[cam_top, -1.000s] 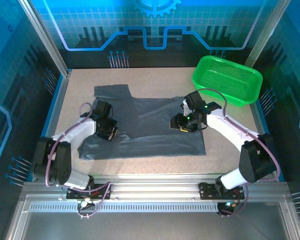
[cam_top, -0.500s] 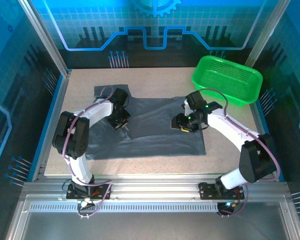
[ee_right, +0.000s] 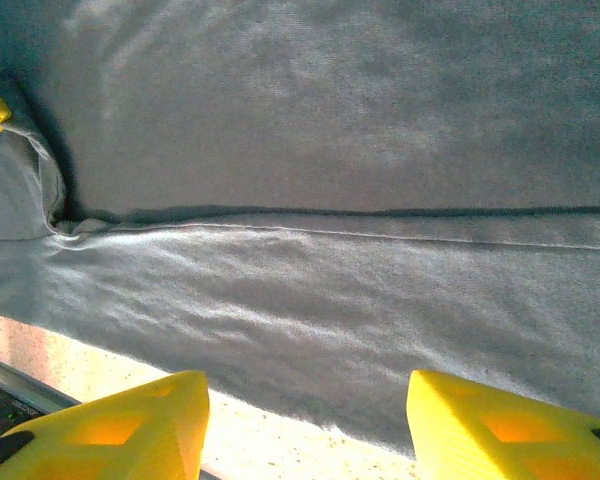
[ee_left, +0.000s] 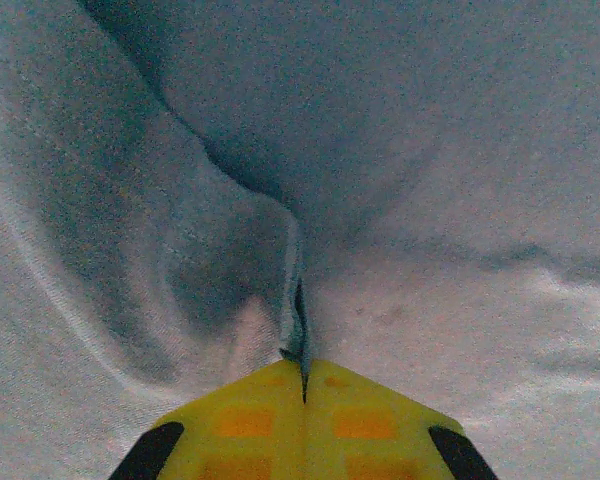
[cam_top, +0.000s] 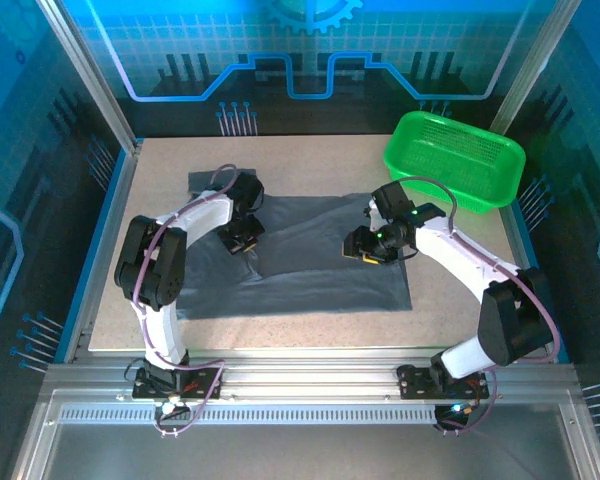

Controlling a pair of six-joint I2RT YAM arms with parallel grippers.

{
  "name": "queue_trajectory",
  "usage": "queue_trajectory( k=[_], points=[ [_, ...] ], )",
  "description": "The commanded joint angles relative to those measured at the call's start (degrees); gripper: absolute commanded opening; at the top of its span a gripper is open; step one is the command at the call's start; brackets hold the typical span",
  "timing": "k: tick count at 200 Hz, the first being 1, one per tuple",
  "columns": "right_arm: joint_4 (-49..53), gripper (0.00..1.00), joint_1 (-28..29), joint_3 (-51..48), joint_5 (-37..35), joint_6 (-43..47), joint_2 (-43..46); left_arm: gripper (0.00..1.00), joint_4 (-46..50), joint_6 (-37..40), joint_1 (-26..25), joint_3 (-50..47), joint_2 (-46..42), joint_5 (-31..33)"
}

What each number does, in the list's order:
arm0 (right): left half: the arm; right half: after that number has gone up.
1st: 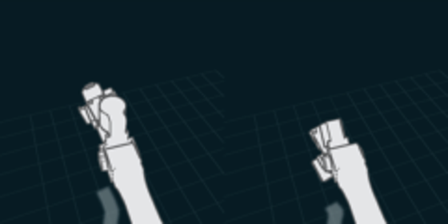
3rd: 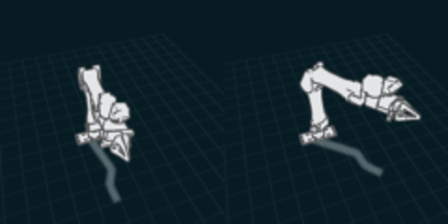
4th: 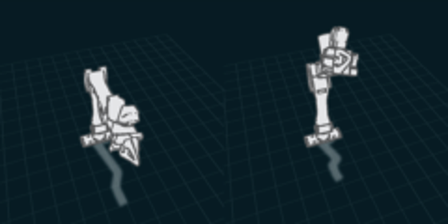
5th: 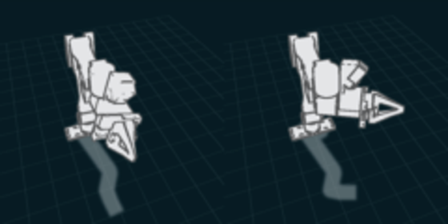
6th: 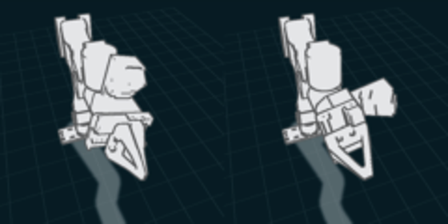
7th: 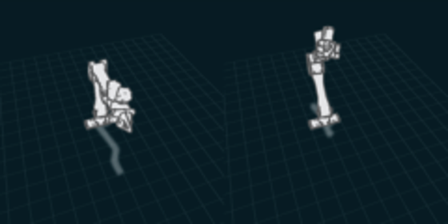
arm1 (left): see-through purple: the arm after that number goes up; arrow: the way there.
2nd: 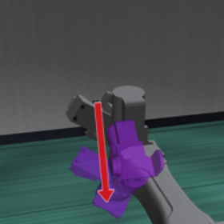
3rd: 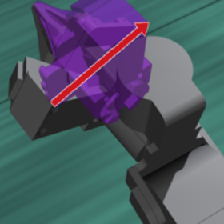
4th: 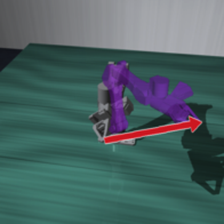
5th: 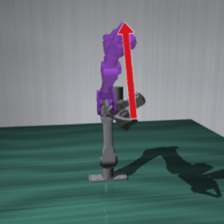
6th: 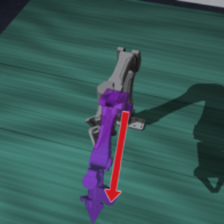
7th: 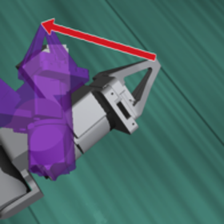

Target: Fold and stack the t-shirts

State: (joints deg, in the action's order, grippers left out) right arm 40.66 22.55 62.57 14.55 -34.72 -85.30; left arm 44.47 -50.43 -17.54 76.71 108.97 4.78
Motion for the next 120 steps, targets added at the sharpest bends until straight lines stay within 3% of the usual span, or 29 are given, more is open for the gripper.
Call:
queue_trajectory(
  k=[1,104,110,120],
  points=[
    [1.32,0.54,-1.15,-0.71,-0.38,-0.85,-0.07,0.0,0.16,0.8,-0.3,1.3,-0.28,0.76],
    [0.11,0.53,-1.98,-1.81,0.39,-2.19,-0.76,0.0,0.3,-0.79,0.14,6.28,2.42,-1.26],
    [0.19,0.53,-1.98,-1.99,0.23,-2.15,-0.69,0.09,0.16,-0.4,0.14,6.74,2.64,-1.85],
    [0.6,0.54,-1.98,-2.27,-0.45,-2.11,-0.42,0.37,0.39,0.08,0.16,7.49,3.08,-2.57]
  ],
)
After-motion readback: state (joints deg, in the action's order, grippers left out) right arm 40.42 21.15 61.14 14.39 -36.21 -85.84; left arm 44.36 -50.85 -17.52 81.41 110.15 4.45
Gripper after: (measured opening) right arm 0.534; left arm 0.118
